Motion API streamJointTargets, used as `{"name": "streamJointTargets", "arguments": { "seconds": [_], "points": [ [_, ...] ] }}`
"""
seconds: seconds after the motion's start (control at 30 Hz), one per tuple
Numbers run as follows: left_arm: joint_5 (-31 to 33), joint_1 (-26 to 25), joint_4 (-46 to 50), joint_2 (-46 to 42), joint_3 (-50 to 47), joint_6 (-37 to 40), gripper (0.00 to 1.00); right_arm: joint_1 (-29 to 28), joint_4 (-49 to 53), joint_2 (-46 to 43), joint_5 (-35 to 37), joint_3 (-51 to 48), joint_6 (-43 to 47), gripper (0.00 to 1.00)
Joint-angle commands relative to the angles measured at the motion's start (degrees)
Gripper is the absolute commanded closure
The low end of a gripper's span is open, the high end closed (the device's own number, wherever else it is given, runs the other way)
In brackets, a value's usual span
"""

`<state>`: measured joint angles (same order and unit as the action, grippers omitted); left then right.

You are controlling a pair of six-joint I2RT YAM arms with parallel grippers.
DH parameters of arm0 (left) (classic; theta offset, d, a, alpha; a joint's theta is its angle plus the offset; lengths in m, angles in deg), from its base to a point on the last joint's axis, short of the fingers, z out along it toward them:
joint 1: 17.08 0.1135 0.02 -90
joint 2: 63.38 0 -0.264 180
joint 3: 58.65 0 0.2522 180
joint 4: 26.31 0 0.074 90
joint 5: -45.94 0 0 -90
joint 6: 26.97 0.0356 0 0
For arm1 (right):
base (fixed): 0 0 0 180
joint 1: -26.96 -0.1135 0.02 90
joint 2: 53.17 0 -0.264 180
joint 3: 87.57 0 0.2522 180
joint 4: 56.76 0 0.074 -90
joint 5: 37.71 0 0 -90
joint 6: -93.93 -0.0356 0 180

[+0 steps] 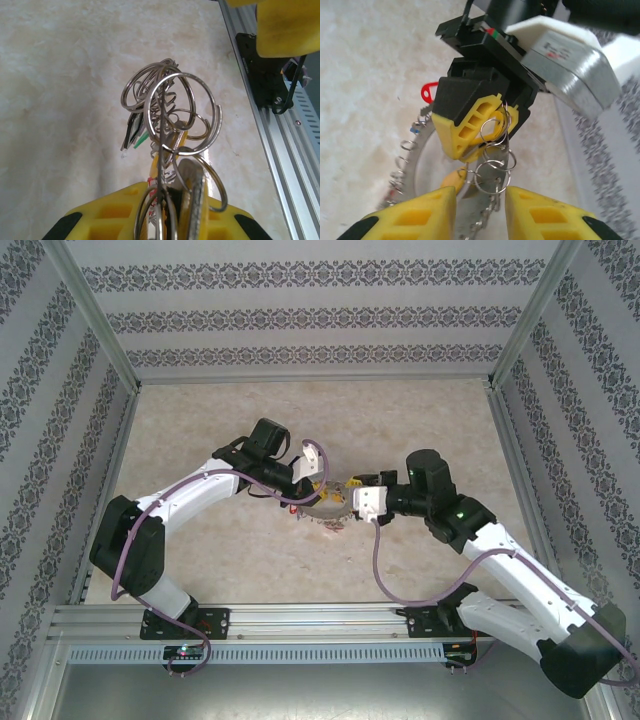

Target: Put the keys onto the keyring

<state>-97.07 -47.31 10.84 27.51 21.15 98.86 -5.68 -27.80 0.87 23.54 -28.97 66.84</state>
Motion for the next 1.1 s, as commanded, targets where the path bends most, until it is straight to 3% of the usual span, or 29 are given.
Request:
{"name": "streamJointTargets", "arguments": {
  "seconds": [0.0,0.3,1.07],
  "points": [
    [-4.19,0.52,2.57,-1.80,1.75,2.19,1.00,-1.02,-0.84,0.50,2.67,2.23,17.24,0.68],
    [-4.24,0.46,3.83,-1.68,2.25,1.77,1.00,-3.20,2.39,5.73,4.78,6.88,27.49,0.68],
    [-7.28,0.47,6.22,-0.22,4.40,2.05,1.00,-5.57,5.22,8.55,7.02,8.35,31.88,0.71]
  ]
}}
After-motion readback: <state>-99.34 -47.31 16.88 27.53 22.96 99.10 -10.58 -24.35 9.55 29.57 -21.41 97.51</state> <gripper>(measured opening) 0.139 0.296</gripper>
